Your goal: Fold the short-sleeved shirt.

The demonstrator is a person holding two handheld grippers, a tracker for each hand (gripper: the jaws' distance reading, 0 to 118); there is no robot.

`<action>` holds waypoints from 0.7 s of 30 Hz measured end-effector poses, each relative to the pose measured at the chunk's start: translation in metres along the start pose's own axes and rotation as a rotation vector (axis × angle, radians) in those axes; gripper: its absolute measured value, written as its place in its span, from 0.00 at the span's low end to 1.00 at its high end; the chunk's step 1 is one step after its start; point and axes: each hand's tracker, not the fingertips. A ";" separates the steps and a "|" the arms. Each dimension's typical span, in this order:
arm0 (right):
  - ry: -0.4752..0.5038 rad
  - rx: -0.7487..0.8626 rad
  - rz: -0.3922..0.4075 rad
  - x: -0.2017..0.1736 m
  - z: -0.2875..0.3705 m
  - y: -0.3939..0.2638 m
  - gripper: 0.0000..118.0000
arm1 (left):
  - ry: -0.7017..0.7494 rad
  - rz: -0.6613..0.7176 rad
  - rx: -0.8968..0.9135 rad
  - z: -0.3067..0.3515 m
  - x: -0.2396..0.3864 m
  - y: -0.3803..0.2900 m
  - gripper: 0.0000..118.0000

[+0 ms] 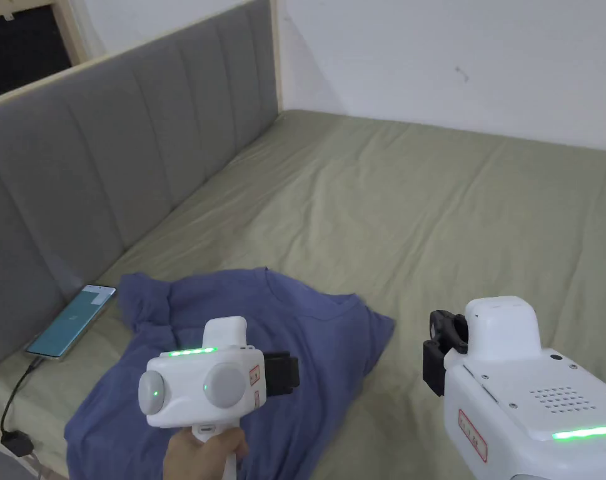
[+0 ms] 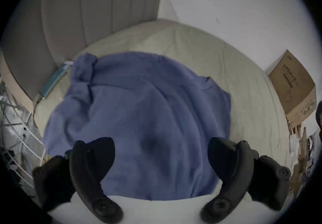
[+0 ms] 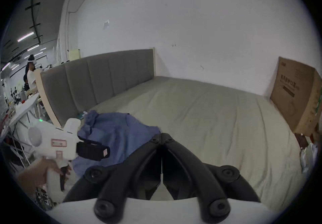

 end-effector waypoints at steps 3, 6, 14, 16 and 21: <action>-0.021 -0.038 -0.009 0.010 -0.011 -0.009 0.00 | 0.006 -0.003 -0.055 -0.025 0.006 0.007 0.94; -0.030 -0.075 -0.028 0.018 -0.021 -0.017 0.00 | 0.024 -0.037 -0.155 -0.050 0.015 0.009 0.91; -0.033 -0.114 -0.072 0.031 -0.021 -0.025 0.00 | 0.148 -0.214 -0.145 -0.034 0.022 0.016 0.02; -0.033 -0.116 -0.089 0.036 -0.016 -0.026 0.00 | 0.129 -0.180 -0.153 -0.033 0.022 0.019 0.02; -0.073 -0.106 -0.098 0.057 -0.002 -0.026 0.00 | 0.113 -0.152 -0.146 -0.002 0.031 0.036 0.02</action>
